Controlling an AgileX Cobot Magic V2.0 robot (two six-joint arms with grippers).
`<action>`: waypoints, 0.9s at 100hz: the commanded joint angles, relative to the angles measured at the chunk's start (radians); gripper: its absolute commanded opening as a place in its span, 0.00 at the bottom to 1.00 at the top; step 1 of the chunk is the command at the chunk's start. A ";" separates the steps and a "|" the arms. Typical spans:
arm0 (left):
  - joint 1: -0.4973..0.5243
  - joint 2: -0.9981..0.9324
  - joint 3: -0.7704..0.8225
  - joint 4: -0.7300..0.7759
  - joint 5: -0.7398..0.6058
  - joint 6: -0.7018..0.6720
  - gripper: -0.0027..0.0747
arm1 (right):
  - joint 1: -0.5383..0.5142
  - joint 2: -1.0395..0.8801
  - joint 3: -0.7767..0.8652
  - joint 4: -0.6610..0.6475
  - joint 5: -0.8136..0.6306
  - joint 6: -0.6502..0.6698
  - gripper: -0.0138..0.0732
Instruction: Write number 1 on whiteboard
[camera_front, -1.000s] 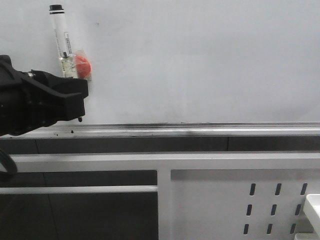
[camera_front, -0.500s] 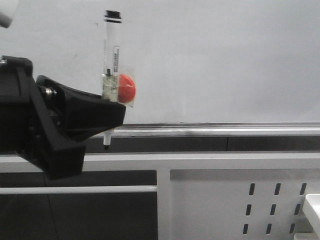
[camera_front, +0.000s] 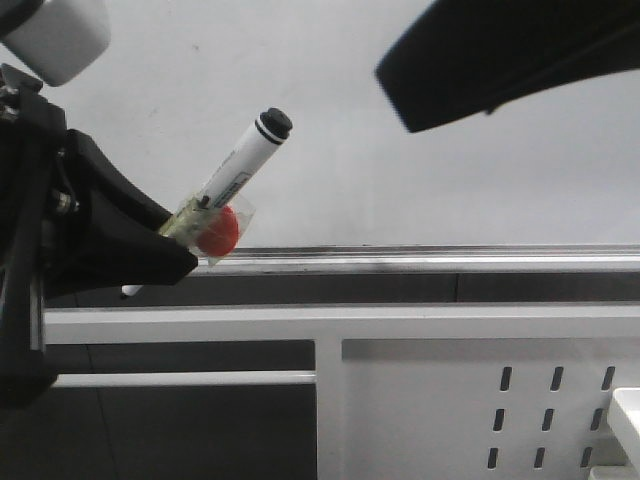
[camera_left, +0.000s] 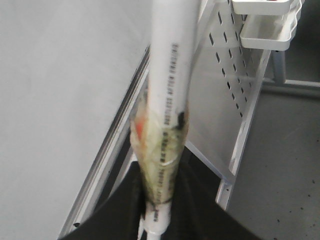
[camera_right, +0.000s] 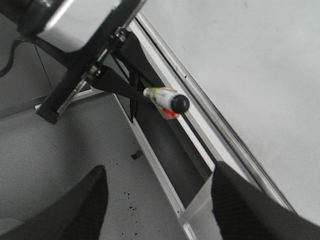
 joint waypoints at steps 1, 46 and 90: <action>-0.015 -0.025 -0.041 0.024 -0.040 -0.005 0.01 | 0.031 0.025 -0.038 -0.015 -0.129 -0.019 0.63; -0.142 -0.025 -0.099 0.103 0.001 -0.005 0.01 | 0.054 0.122 -0.040 -0.024 -0.238 -0.019 0.63; -0.142 -0.025 -0.099 0.103 -0.021 -0.005 0.01 | 0.054 0.171 -0.040 -0.030 -0.228 -0.019 0.45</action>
